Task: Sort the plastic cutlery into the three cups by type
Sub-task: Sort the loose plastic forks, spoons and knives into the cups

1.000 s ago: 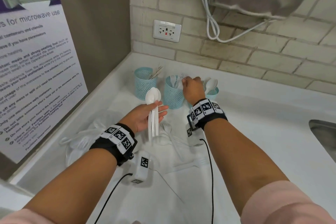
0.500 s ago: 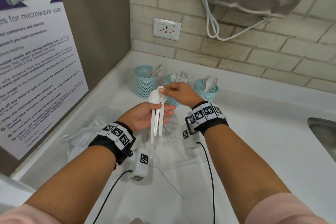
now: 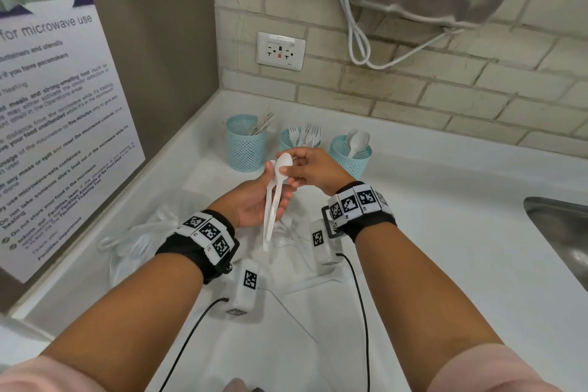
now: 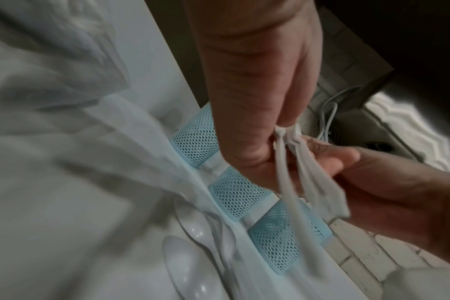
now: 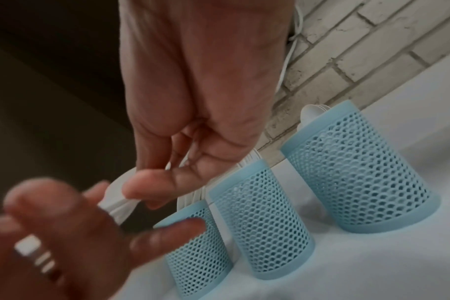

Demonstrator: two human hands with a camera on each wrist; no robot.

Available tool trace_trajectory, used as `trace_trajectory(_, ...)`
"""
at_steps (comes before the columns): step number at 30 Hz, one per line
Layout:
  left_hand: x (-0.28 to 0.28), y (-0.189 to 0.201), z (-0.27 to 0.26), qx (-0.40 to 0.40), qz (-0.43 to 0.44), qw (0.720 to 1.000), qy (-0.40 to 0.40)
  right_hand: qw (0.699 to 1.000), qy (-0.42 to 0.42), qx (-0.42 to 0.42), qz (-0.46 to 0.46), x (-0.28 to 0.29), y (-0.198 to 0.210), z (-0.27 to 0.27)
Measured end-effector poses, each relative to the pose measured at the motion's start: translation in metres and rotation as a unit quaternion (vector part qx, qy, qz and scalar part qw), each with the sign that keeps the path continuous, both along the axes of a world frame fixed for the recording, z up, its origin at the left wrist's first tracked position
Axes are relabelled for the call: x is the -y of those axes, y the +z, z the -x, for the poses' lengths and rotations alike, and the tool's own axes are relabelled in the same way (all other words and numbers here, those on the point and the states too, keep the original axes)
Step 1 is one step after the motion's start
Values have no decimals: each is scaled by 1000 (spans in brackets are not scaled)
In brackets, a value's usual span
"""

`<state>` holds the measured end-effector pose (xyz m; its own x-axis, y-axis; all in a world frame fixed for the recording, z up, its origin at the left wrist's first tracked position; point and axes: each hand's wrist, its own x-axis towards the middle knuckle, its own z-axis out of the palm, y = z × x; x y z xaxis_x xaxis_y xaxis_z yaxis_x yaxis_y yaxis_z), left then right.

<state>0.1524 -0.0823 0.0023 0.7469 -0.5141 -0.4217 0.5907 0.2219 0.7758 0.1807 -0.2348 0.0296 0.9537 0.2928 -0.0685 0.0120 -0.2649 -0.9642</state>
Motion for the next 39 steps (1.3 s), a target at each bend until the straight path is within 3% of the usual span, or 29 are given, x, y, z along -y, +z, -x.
trace_trajectory(7,11,10,4,-19,0,998,-57,999,53,-8,10,1,0,10)
trace_trajectory(9,16,9,5,-12,-17,998,-60,998,2,13,66,6,4,11)
trace_trajectory(11,19,8,6,7,-47,997,-54,988,-123,38,86,21,8,5)
trace_trajectory(13,19,6,6,37,-74,996,-39,960,-267,69,48,45,16,-2)
trace_trajectory(16,15,6,3,56,-116,992,3,883,-430,175,74,83,34,-7)
trace_trajectory(18,12,6,2,67,-171,983,30,825,-494,252,108,99,47,-3)
trace_trajectory(20,7,6,2,86,-232,968,37,793,-506,303,153,108,52,0)
trace_trajectory(24,0,6,2,173,-359,917,10,799,-433,296,296,106,27,-7)
trace_trajectory(27,-6,3,5,259,-443,858,-24,821,-339,269,372,101,5,-13)
trace_trajectory(30,-11,-3,7,286,-531,792,-93,842,-270,223,411,95,-5,-15)
trace_trajectory(33,-10,-6,11,287,-598,726,-182,825,-326,251,387,81,1,-9)
trace_trajectory(36,-5,-3,16,285,-631,682,-237,801,-333,327,375,60,10,0)
trace_trajectory(37,-4,-2,18,281,-636,671,-258,807,-306,328,384,53,10,3)
trace_trajectory(39,-3,1,24,252,-634,664,-306,856,-187,265,403,39,5,8)
